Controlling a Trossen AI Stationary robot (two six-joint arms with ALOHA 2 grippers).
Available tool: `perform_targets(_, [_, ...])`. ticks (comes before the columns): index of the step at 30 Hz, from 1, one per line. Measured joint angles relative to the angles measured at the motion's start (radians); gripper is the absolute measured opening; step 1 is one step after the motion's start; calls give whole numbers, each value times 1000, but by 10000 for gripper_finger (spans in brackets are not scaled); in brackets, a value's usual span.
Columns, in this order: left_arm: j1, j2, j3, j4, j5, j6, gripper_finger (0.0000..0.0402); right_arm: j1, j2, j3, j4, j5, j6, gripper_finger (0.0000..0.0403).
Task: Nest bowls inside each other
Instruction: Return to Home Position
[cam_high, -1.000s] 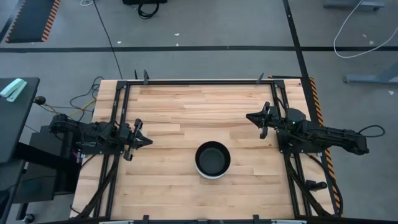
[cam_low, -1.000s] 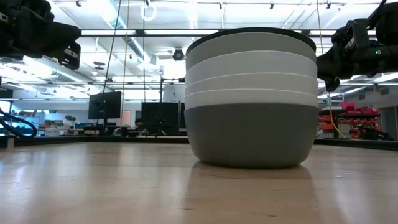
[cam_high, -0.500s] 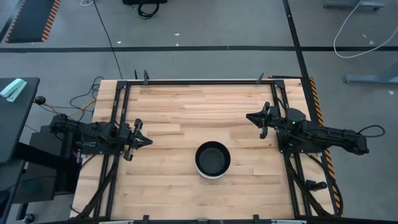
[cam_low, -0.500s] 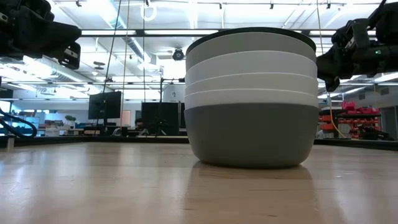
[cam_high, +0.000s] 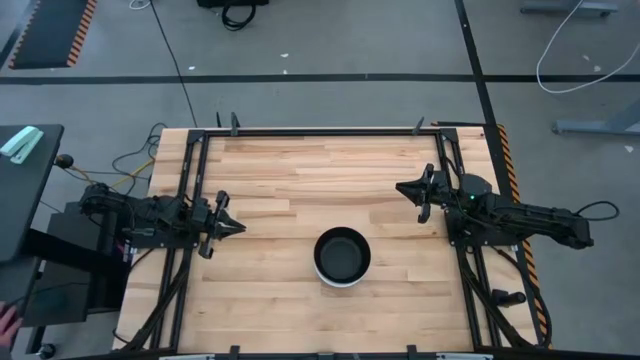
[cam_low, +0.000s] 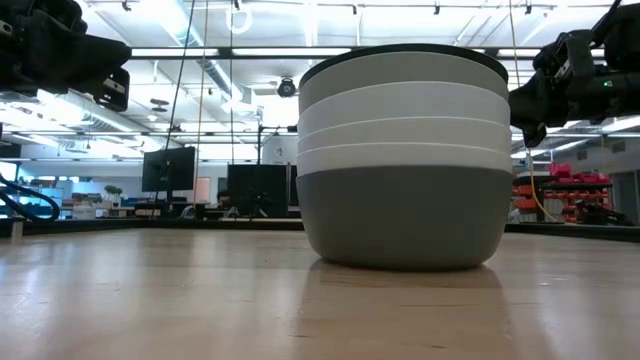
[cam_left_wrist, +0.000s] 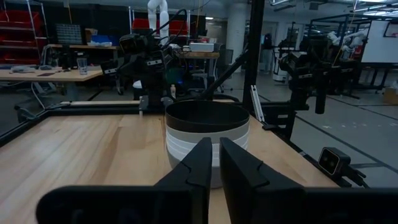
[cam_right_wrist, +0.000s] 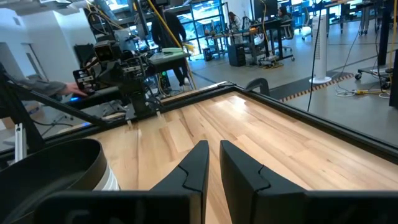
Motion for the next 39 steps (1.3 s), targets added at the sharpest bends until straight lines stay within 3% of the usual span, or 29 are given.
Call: perform_targets(39, [0, 0, 0, 0, 0, 0, 30, 0, 0, 0, 0, 0, 0, 48])
